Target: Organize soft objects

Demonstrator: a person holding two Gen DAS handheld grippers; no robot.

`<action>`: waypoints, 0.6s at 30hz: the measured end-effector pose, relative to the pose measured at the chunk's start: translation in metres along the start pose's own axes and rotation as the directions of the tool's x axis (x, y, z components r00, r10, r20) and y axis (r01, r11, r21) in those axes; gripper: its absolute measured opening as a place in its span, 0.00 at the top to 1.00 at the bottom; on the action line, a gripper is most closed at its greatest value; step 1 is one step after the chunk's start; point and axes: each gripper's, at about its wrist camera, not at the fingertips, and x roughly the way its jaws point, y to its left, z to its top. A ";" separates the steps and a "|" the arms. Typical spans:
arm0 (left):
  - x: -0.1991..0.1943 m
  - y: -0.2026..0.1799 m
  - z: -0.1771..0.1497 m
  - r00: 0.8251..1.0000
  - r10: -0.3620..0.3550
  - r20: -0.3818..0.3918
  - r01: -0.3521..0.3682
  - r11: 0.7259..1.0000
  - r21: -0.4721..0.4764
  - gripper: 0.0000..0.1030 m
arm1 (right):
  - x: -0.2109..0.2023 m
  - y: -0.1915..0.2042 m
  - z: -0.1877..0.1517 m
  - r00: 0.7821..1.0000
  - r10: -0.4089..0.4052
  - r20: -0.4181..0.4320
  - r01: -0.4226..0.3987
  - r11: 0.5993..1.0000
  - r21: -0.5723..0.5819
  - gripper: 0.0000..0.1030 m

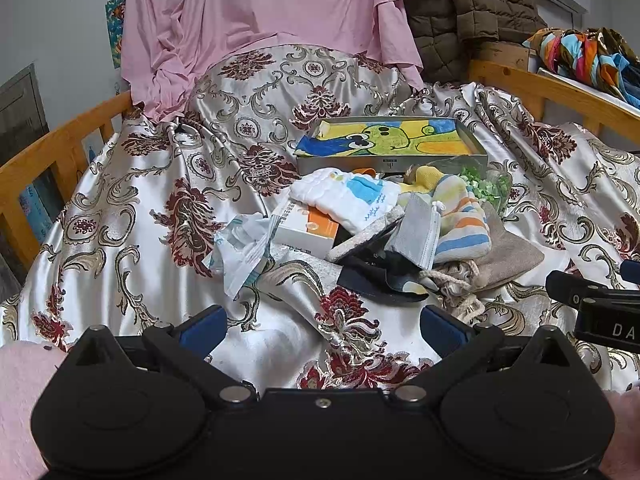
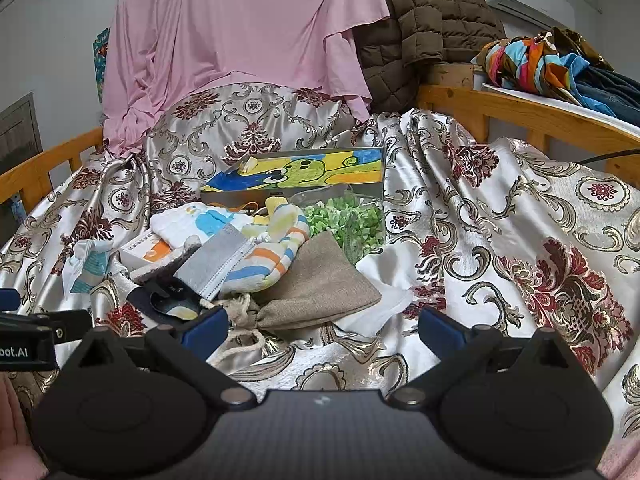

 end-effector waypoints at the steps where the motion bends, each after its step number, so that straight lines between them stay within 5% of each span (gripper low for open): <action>1: 0.000 0.000 -0.001 1.000 -0.001 -0.003 0.001 1.000 -0.001 0.01 | 0.001 0.002 -0.001 1.000 -0.001 -0.003 0.001 1.000 0.000 0.00; 18: 0.024 0.002 0.020 0.999 -0.007 -0.047 0.007 1.000 0.008 0.01 | 0.013 -0.003 0.013 0.999 0.029 -0.039 -0.029 1.000 0.002 0.00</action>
